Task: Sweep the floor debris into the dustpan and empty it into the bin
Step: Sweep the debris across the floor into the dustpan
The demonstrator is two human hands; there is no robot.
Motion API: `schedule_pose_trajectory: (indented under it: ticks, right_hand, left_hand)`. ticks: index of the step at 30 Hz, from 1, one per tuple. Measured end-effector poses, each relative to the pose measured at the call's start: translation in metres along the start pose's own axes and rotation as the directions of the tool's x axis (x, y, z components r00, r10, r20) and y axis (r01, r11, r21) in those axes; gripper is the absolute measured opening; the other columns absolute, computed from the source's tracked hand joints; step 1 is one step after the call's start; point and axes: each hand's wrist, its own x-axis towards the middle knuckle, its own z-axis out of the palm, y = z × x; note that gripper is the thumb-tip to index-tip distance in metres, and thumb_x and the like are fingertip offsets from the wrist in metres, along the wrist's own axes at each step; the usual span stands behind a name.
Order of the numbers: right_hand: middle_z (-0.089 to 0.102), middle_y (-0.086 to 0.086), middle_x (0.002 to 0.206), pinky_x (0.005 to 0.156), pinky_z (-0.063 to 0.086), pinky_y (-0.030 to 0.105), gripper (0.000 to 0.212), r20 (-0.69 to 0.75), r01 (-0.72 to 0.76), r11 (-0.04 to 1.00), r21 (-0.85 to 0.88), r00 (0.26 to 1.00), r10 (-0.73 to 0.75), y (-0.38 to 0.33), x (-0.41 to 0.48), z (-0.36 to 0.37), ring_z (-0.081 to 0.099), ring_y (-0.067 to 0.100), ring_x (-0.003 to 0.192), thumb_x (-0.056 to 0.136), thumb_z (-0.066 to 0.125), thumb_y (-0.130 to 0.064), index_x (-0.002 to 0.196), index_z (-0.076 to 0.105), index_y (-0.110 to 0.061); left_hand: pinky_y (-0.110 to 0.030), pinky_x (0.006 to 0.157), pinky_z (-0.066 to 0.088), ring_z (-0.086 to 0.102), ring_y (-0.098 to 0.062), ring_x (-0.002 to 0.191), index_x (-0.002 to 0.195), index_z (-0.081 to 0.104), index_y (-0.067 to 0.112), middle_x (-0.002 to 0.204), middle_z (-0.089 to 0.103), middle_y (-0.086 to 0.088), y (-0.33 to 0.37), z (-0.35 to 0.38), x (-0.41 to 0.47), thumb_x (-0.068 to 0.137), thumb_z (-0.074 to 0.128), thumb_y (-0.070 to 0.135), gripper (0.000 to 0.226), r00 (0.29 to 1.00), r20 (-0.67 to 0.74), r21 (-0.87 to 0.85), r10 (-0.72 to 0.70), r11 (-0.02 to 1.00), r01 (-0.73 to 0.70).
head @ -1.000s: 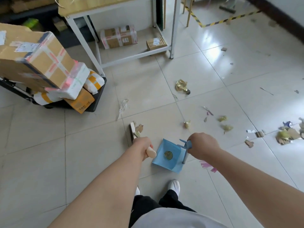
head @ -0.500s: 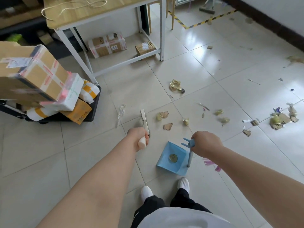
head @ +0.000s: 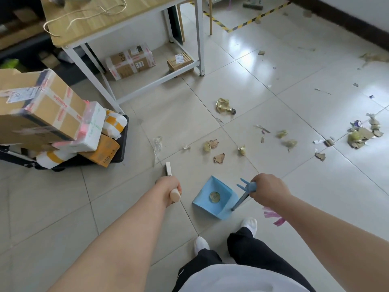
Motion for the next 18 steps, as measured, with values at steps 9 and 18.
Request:
schedule_pose_trajectory:
  ticks: [9, 18]
  right_hand:
    - [0.068, 0.000, 0.087, 0.062, 0.048, 0.029, 0.018, 0.004, 0.047, 0.997, -0.066, 0.999, -0.047, 0.048, 0.027, -0.035, 0.064, 0.023, 0.081, 0.085, 0.060, -0.024, 0.100, 0.071, -0.023]
    - [0.068, 0.002, 0.090, 0.059, 0.044, 0.027, 0.021, -0.013, 0.169, 0.973, -0.156, 0.985, -0.173, 0.033, 0.066, -0.079, 0.056, 0.024, 0.073, 0.085, 0.055, -0.017, 0.100, 0.069, -0.018]
  left_hand:
    - [-0.021, 0.046, 0.044, 0.048, -0.017, 0.042, 0.079, 0.055, -0.001, 0.072, 0.054, -0.011, 0.042, 0.081, -0.018, 0.077, 0.047, -0.009, 0.012, 0.995, 0.097, -0.004, 0.021, 1.000, -0.020]
    - [-0.010, 0.030, 0.037, 0.041, -0.006, 0.026, 0.076, 0.051, -0.001, 0.063, 0.048, -0.008, 0.097, 0.082, -0.045, 0.093, 0.045, -0.003, 0.019, 0.982, 0.190, -0.134, -0.001, 0.991, 0.027]
